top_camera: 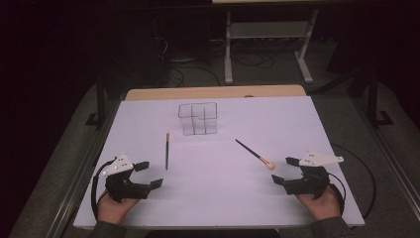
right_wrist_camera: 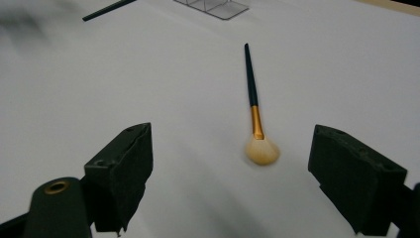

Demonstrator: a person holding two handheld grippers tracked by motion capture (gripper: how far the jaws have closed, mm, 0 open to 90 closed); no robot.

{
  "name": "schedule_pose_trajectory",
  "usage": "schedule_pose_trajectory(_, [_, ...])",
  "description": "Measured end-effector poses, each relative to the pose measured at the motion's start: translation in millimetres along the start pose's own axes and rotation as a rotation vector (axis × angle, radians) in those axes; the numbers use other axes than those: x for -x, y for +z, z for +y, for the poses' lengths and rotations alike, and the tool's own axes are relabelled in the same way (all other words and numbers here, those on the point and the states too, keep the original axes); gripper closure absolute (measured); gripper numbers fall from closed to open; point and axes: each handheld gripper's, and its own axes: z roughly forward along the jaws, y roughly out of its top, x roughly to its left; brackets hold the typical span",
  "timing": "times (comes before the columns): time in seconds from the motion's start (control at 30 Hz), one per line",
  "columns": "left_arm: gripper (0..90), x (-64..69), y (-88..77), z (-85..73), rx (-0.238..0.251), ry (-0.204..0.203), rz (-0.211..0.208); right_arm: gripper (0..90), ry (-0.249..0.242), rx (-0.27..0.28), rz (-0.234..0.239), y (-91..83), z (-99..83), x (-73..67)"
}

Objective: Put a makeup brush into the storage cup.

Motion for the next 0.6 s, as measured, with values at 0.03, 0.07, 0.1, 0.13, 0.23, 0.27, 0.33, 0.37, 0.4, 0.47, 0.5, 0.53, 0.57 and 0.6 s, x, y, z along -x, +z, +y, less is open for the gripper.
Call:
schedule_pose_trajectory(0.03, [15.9,0.4,0.1,0.0,0.000,-0.001,0.002,16.6,-0.003,0.001,0.002,0.0,-0.2,0.8])
schedule_pose_trajectory(0.07, [16.0,0.7,0.3,0.0,0.002,-0.004,0.001,16.6,-0.002,0.003,0.003,0.0,-0.4,1.1])
schedule_pose_trajectory(0.1, [16.6,0.7,0.3,0.0,0.002,-0.004,0.001,16.6,-0.003,0.004,0.003,-0.1,-0.6,1.2])
schedule_pose_trajectory(0.13, [17.3,0.3,0.1,-0.3,-0.001,0.000,-0.002,16.6,-0.004,0.006,0.004,-0.2,-0.7,1.1])
schedule_pose_trajectory(0.23, [17.2,0.0,-0.2,-0.6,0.005,-0.011,0.001,16.6,-0.004,0.011,0.005,-0.2,0.2,0.1])
schedule_pose_trajectory(0.27, [17.2,-0.3,-0.4,-0.9,0.011,-0.016,0.001,16.6,-0.006,0.014,0.004,-0.2,0.5,0.1])
schedule_pose_trajectory(0.33, [17.2,-1.0,-0.9,-0.6,0.012,-0.020,0.003,16.6,-0.007,0.014,0.004,0.0,0.5,0.1])
schedule_pose_trajectory(0.37, [17.2,-1.0,-0.9,-0.6,0.012,-0.020,0.003,16.6,-0.007,0.014,0.004,0.0,0.5,0.1])
schedule_pose_trajectory(0.4, [17.2,-1.6,-0.7,0.0,0.011,-0.014,0.005,16.7,-0.008,0.012,0.003,0.0,0.4,0.1])
schedule_pose_trajectory(0.47, [17.2,-1.3,0.1,0.2,0.012,-0.020,0.005,16.8,-0.012,0.006,-0.004,-0.7,-0.1,1.2])
schedule_pose_trajectory(0.5, [17.3,-2.2,0.5,0.7,0.013,-0.014,0.003,16.8,-0.013,0.008,-0.009,-1.2,-0.1,1.7])
schedule_pose_trajectory(0.53, [17.3,-2.6,0.3,0.9,0.010,-0.010,0.005,16.8,-0.011,0.011,-0.011,-1.4,0.0,2.4])
schedule_pose_trajectory(0.57, [17.3,-3.2,0.0,1.1,0.008,-0.007,0.007,16.8,-0.007,0.011,-0.012,-1.7,0.1,2.7])
schedule_pose_trajectory(0.6, [17.3,-3.5,-0.3,1.3,0.005,-0.009,0.007,16.7,-0.004,0.012,-0.015,-1.5,0.1,3.0])
